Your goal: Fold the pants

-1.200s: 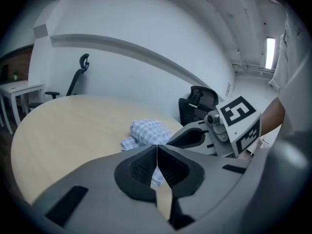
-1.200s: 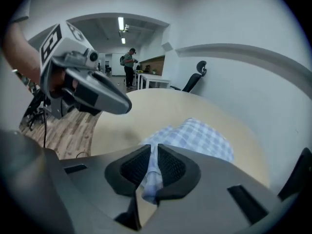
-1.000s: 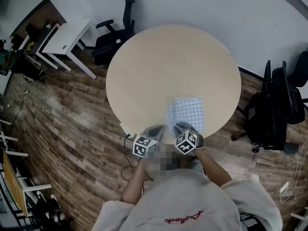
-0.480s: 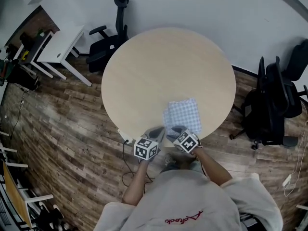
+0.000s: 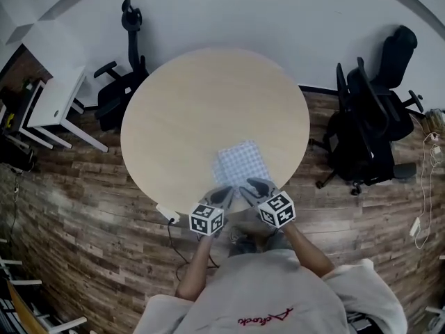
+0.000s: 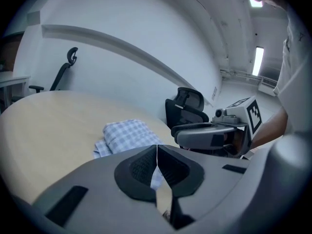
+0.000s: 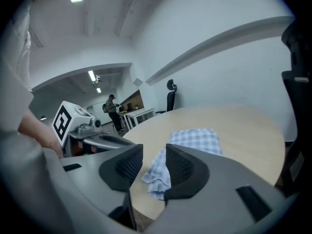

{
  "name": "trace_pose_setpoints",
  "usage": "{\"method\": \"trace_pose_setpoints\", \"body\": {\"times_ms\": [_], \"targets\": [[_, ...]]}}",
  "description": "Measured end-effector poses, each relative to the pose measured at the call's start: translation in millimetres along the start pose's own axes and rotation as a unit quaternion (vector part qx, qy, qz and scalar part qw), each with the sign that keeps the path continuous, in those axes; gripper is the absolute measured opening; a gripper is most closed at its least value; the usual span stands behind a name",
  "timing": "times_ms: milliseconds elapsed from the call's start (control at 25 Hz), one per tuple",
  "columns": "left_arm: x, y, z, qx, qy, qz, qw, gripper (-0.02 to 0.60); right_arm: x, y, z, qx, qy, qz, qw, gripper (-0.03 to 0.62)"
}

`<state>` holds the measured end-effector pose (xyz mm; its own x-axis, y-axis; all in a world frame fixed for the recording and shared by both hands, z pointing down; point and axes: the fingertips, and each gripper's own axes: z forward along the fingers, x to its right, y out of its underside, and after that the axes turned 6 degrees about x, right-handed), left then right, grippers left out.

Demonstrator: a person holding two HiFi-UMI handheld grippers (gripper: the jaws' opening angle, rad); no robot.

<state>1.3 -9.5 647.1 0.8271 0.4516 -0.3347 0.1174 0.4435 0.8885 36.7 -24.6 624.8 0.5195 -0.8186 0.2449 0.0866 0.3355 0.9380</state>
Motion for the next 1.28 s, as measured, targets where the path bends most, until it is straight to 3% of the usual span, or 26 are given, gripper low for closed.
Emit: {"method": "trace_pose_setpoints", "body": {"times_ms": [120, 280, 520, 920, 1280], "targets": [[22, 2, 1, 0.005, 0.005, 0.008, 0.9999, 0.032, 13, -7, -25, 0.019, 0.034, 0.008, 0.999, 0.073], [50, 1, -2, 0.016, -0.001, 0.017, 0.9997, 0.032, 18, -15, -54, 0.033, 0.042, 0.008, 0.999, 0.035], [112, 6, -15, 0.035, -0.020, 0.029, 0.9988, 0.032, 9, -8, -115, 0.037, 0.037, -0.006, 0.999, 0.031], [229, 58, -50, 0.042, -0.024, 0.052, 0.9975, 0.032, -43, 17, -222, 0.051, 0.023, -0.053, 0.997, 0.029], [288, 103, -76, 0.039, -0.027, 0.046, 0.9978, 0.032, -87, 39, -278, 0.063, 0.014, -0.063, 0.996, 0.029]]}}
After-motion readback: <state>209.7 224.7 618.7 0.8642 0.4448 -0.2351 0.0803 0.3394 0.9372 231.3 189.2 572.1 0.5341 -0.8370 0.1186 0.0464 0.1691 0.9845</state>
